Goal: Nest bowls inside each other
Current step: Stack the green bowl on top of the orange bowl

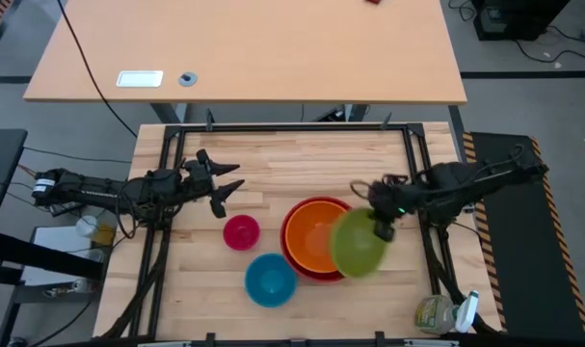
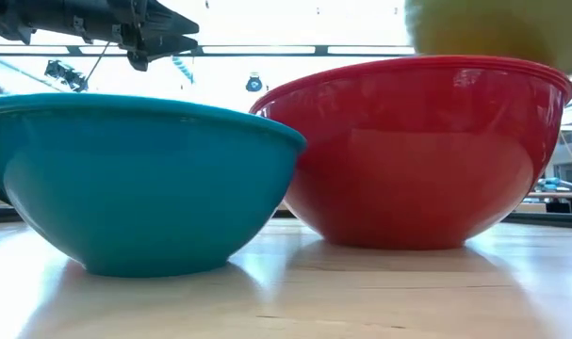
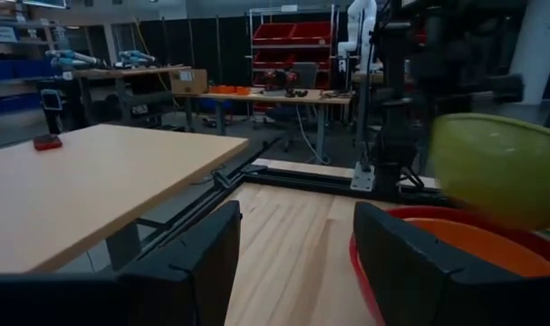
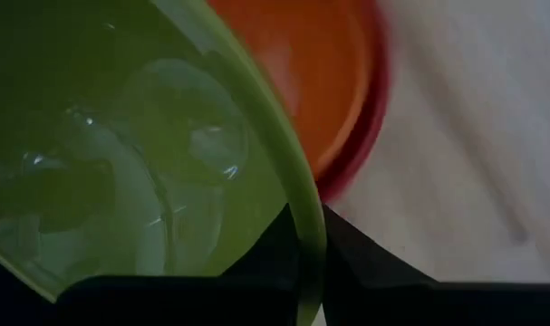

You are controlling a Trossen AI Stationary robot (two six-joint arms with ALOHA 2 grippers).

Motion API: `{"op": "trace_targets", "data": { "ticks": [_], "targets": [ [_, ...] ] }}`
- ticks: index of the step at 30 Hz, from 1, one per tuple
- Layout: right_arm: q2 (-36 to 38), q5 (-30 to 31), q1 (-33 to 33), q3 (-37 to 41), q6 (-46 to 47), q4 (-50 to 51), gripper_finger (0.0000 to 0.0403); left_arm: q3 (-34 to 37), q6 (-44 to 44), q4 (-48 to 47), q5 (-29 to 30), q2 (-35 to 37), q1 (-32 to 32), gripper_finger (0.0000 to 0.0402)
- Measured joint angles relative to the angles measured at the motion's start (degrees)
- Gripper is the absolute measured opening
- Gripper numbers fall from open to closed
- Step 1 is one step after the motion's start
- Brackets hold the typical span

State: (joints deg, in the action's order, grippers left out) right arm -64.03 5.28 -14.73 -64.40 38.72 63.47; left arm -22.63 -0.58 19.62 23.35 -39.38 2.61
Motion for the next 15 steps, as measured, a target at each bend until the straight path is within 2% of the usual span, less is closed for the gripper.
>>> {"op": "trace_targets", "data": {
  "ticks": [2, 6, 8, 12, 15],
  "targets": [
    [-1.3, 1.3, 3.0, 0.0, -1.3, -3.9, 0.003, 0.0, 0.7, -0.1, -0.6, -0.1, 0.1, 0.0219],
    [-5.4, 0.3, 9.2, 0.0, -4.2, -9.5, 0.003, 0.0, 1.8, -0.1, -10.0, -3.0, 2.0, 0.0219],
    [-8.3, -1.8, 12.2, 0.0, -6.8, -12.6, 0.003, -1.0, 1.6, -1.6, -11.8, -5.7, 4.2, 0.0219],
    [-14.8, -6.1, 16.7, 0.0, -11.7, -17.1, 0.0031, -8.0, 1.6, -11.3, -11.7, -11.8, 10.7, 0.0219],
    [-19.2, -7.8, 18.9, 0.0, -16.0, -17.3, 0.0032, -14.0, 3.1, -22.3, -11.9, -17.4, 15.6, 0.0219]
  ]
}}
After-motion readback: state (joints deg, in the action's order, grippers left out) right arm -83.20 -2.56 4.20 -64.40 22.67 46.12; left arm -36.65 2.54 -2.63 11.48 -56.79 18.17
